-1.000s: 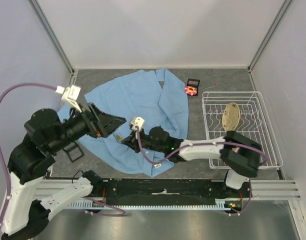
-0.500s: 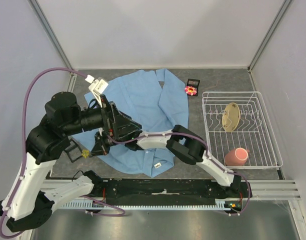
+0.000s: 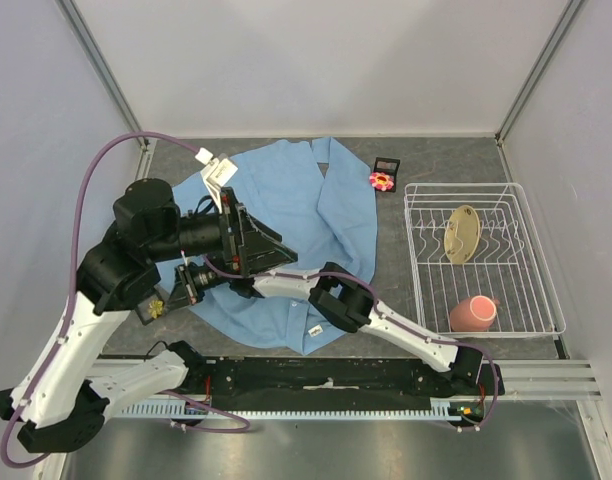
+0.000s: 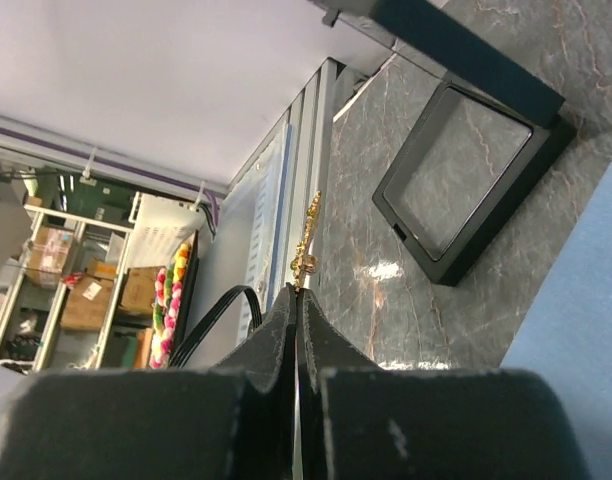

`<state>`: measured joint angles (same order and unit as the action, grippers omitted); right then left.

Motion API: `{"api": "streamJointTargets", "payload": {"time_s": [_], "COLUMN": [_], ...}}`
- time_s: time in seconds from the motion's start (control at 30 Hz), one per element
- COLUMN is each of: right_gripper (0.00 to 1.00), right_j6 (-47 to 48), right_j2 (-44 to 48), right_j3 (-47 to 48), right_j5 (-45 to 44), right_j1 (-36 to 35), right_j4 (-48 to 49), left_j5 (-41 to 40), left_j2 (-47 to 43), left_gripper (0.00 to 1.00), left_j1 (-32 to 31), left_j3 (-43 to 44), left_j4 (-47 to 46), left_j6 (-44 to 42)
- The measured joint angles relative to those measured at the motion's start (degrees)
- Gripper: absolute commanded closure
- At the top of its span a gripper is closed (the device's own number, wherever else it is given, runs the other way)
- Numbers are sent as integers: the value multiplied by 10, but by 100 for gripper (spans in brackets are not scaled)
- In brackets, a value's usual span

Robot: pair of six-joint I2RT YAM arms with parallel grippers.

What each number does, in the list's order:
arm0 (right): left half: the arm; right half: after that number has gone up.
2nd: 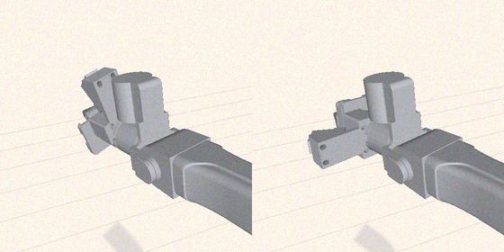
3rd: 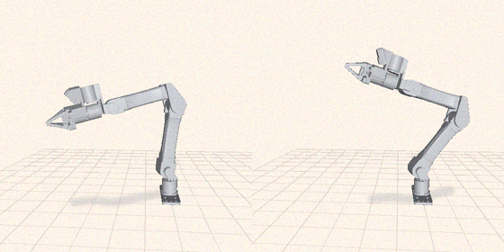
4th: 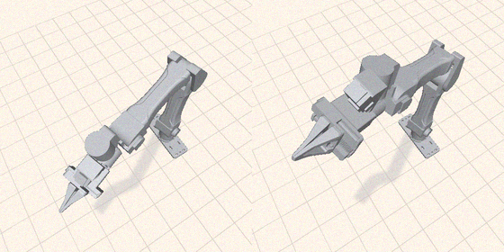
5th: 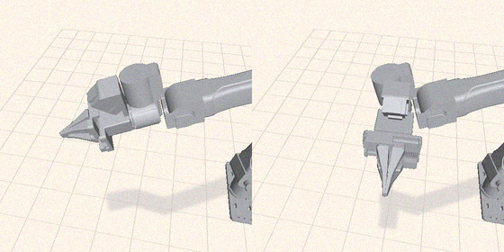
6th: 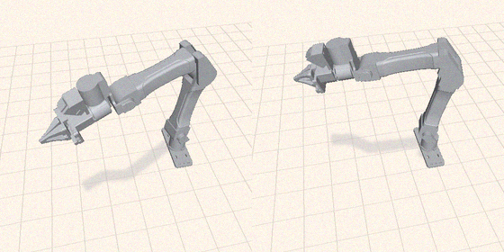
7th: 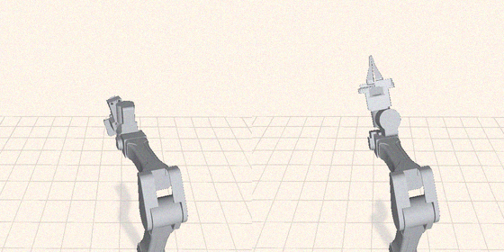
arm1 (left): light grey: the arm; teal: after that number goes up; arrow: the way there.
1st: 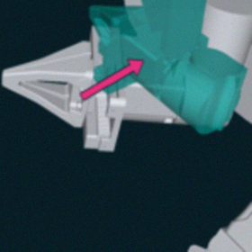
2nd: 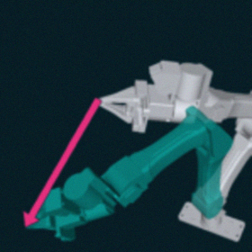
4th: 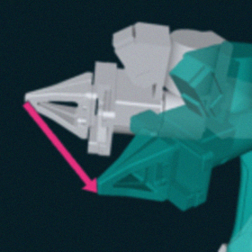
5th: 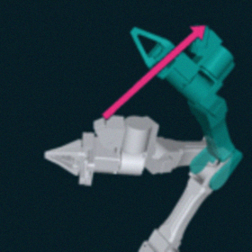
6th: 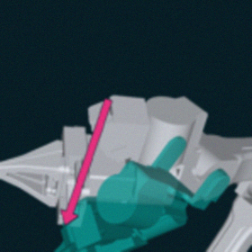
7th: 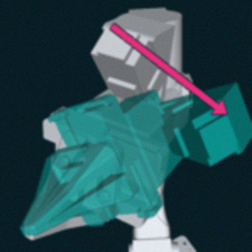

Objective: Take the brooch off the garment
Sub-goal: Place the brooch in the brooch box.

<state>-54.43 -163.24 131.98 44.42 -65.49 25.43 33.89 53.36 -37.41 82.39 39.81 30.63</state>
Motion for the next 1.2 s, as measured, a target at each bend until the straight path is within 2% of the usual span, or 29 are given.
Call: {"api": "streamJointTargets", "payload": {"time_s": [0.27,0.67,1.2], "right_gripper": [100,100,100], "right_j6": [-41,-65,-69], "right_j2": [-58,-103,-113], "right_j3": [96,166,179], "right_j5": [-22,-76,-131], "right_j1": [0,-6,-33], "right_j4": [-44,-71,-73], "left_j5": [12,16,21], "left_j2": [5,8,17], "left_gripper": [5,6,6], "left_j1": [-6,-20,-36], "left_j3": [-23,-34,-40], "left_j4": [-21,-48,-62], "left_j6": [6,17,22]}}
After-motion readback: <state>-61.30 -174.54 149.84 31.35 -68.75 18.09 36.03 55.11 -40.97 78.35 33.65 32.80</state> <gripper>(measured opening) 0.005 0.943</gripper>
